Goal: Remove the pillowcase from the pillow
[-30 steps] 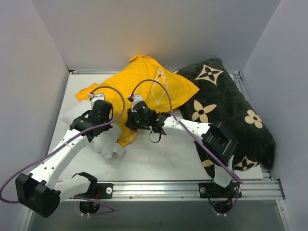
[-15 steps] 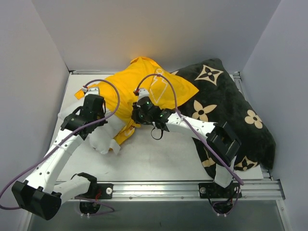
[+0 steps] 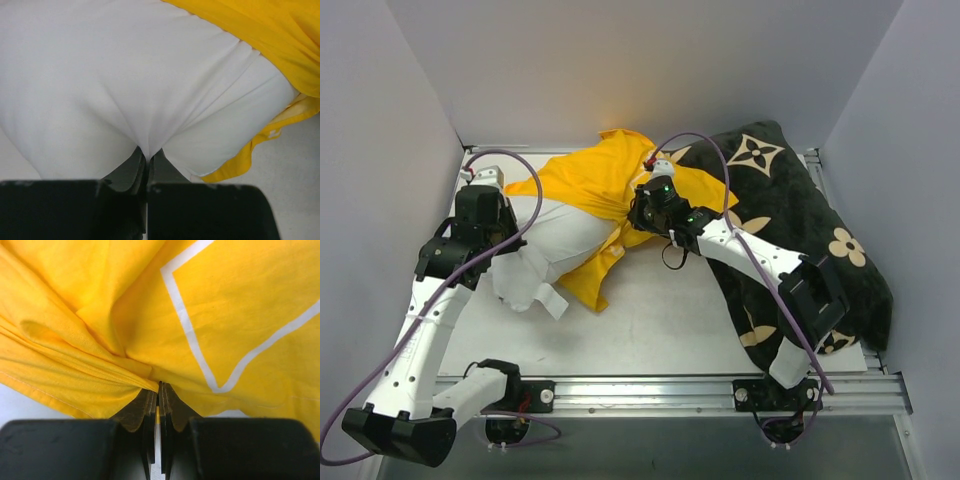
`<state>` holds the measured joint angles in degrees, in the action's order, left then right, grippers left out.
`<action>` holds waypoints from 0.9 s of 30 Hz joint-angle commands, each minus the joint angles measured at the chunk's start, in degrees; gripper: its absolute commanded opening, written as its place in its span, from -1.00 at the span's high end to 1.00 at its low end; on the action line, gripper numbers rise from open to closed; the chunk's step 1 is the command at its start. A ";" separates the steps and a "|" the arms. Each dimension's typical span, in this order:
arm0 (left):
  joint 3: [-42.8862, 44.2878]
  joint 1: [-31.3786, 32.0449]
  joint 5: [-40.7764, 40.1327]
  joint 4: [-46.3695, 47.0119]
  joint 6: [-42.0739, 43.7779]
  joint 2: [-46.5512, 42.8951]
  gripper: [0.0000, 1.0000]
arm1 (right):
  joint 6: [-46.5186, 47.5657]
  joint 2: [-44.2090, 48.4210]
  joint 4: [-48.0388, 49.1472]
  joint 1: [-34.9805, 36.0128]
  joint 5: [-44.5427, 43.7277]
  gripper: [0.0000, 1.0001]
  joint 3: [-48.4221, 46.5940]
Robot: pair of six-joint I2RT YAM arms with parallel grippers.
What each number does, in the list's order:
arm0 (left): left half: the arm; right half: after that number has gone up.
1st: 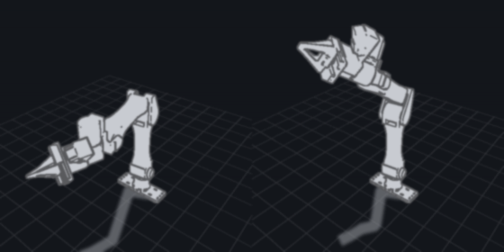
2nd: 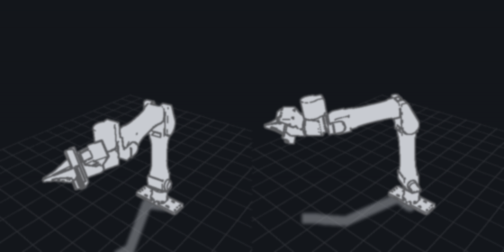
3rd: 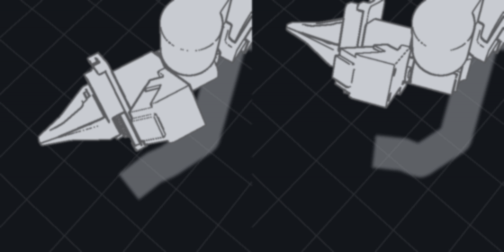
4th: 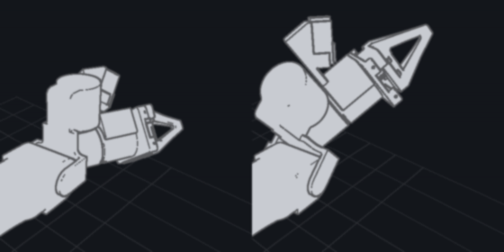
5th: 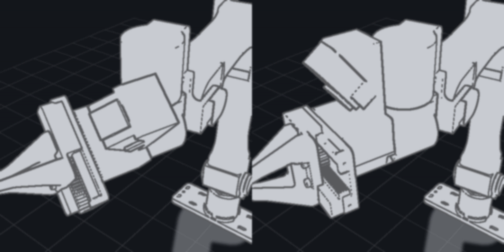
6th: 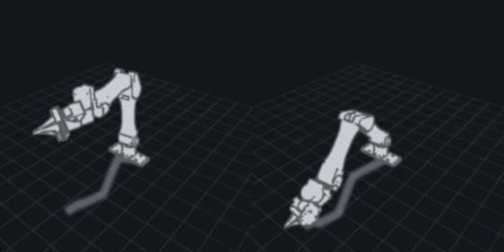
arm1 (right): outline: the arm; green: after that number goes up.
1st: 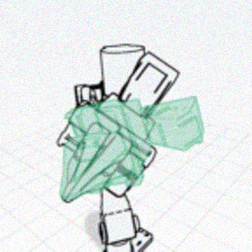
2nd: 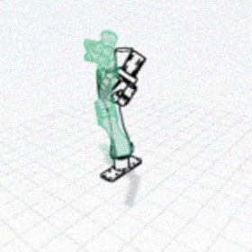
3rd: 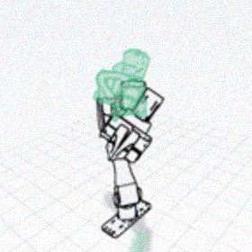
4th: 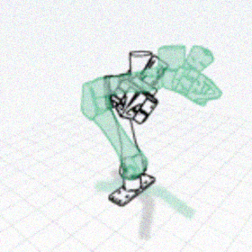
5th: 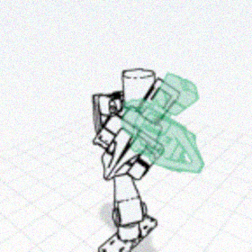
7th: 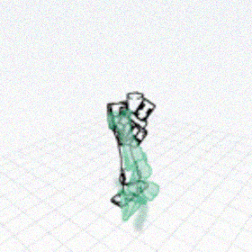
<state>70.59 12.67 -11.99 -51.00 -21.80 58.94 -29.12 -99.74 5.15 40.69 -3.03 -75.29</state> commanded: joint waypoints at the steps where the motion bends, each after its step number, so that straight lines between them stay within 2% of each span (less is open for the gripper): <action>1: 4.12 -3.43 -8.31 -1.56 3.00 -2.69 1.00 | 1.09 4.20 -4.88 -4.47 -13.23 1.00 1.46; 3: 3.33 -3.88 -6.57 -1.29 2.56 -2.69 1.00 | 1.52 5.35 -4.88 -4.48 -10.44 1.00 2.07; 4: 2.02 -3.96 -4.12 -0.77 2.38 -2.69 1.00 | 3.53 5.70 -4.19 -4.30 -3.11 1.00 2.51; 6: 0.61 -3.88 -2.26 -0.06 1.86 -2.95 1.00 | 5.12 6.49 -1.55 -3.86 4.48 0.98 2.78; 7: -0.09 -3.88 -1.47 0.63 1.76 -3.12 1.00 | 7.13 6.75 -1.37 -3.25 7.65 0.87 1.91; 8: -1.06 -3.88 0.19 0.82 1.68 -3.30 1.00 | 8.63 6.84 -3.02 -1.85 10.30 0.62 0.77; 10: -1.50 -3.96 0.74 0.99 1.50 -3.48 1.00 | 11.27 7.63 -4.88 0.00 9.36 0.32 -2.21; 11: -2.11 -3.88 1.43 0.99 1.33 -3.91 1.00 | 13.63 7.98 -7.06 1.31 8.05 0.06 -2.93; 14: -4.05 -3.88 3.37 1.43 0.27 -5.41 1.00 | 15.58 8.69 -7.96 2.03 8.74 -0.23 -6.18; 16: -6.86 -3.88 4.95 2.30 -0.96 -6.11 1.00 | 16.81 7.82 -8.22 2.64 9.53 -0.31 -8.64; 20: -12.39 -3.96 8.99 4.15 -3.77 -7.95 1.00 | 21.03 0.53 -11.82 4.40 9.79 -0.51 -20.56; 27: -18.38 -3.96 13.55 6.53 -5.62 -9.89 1.00 | 24.90 -14.85 -17.27 7.47 12.61 -0.64 -40.34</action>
<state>52.88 9.21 -2.24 -48.66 -25.78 50.24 -7.64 -109.25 -7.70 46.68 7.79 -110.26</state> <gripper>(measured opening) 0.021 0.817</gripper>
